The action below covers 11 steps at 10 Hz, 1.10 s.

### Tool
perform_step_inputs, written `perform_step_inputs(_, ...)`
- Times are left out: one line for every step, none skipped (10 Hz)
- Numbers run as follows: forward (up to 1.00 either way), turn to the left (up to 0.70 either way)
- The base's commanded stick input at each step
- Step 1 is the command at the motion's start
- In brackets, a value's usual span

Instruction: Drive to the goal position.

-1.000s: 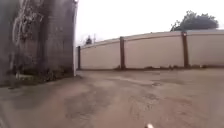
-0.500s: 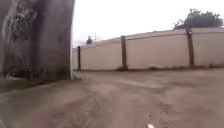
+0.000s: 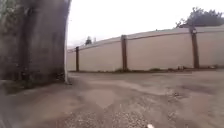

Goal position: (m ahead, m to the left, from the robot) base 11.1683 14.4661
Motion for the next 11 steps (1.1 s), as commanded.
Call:
perform_step_inputs(1.0, 0.0)
perform_step_inputs(1.0, 0.0)
perform_step_inputs(1.0, 0.0)
perform_step_inputs(1.0, 0.0)
perform_step_inputs(1.0, 0.0)
perform_step_inputs(1.0, 0.0)
perform_step_inputs(1.0, 0.0)
perform_step_inputs(1.0, 0.0)
perform_step_inputs(1.0, 0.0)
perform_step_inputs(1.0, 0.0)
perform_step_inputs(1.0, 0.0)
